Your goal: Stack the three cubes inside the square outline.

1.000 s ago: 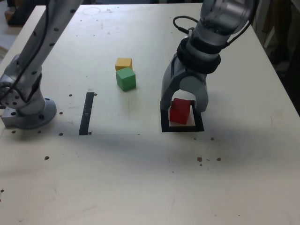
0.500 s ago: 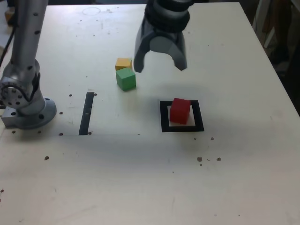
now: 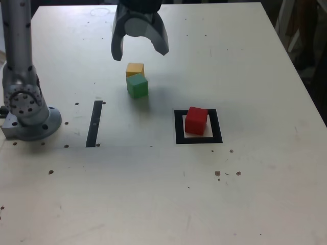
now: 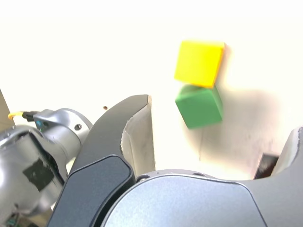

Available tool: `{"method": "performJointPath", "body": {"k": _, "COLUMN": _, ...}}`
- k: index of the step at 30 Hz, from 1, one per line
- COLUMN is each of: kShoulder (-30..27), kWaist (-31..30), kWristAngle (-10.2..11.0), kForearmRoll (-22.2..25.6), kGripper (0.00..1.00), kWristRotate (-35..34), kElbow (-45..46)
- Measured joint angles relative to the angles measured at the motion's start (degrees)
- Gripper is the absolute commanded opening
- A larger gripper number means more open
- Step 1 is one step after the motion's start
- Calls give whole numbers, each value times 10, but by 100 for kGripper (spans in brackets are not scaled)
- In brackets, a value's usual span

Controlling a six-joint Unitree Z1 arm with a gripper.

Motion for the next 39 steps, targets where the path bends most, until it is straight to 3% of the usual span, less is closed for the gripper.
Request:
{"method": "performJointPath", "body": {"k": 7, "kShoulder": 1, "kWaist": 65, "kWristAngle": 0, "kForearmRoll": -79, "kGripper": 95, "kWristRotate": 52, "kElbow": 65}}
{"method": "performJointPath", "body": {"k": 17, "kShoulder": 53, "kWaist": 84, "kWristAngle": 11, "kForearmRoll": -141, "kGripper": 84, "kWristRotate": 68, "kElbow": 95}}
{"method": "performJointPath", "body": {"k": 20, "kShoulder": 64, "kWaist": 84, "kWristAngle": 13, "kForearmRoll": -151, "kGripper": 71, "kWristRotate": 68, "kElbow": 96}}
{"method": "performJointPath", "body": {"k": 24, "kShoulder": 68, "kWaist": 84, "kWristAngle": 29, "kForearmRoll": -162, "kGripper": 43, "kWristRotate": 54, "kElbow": 96}}
{"method": "performJointPath", "body": {"k": 27, "kShoulder": 69, "kWaist": 84, "kWristAngle": 41, "kForearmRoll": -165, "kGripper": 32, "kWristRotate": 47, "kElbow": 94}}
{"method": "performJointPath", "body": {"k": 39, "kShoulder": 69, "kWaist": 84, "kWristAngle": 41, "kForearmRoll": -164, "kGripper": 32, "kWristRotate": 47, "kElbow": 91}}
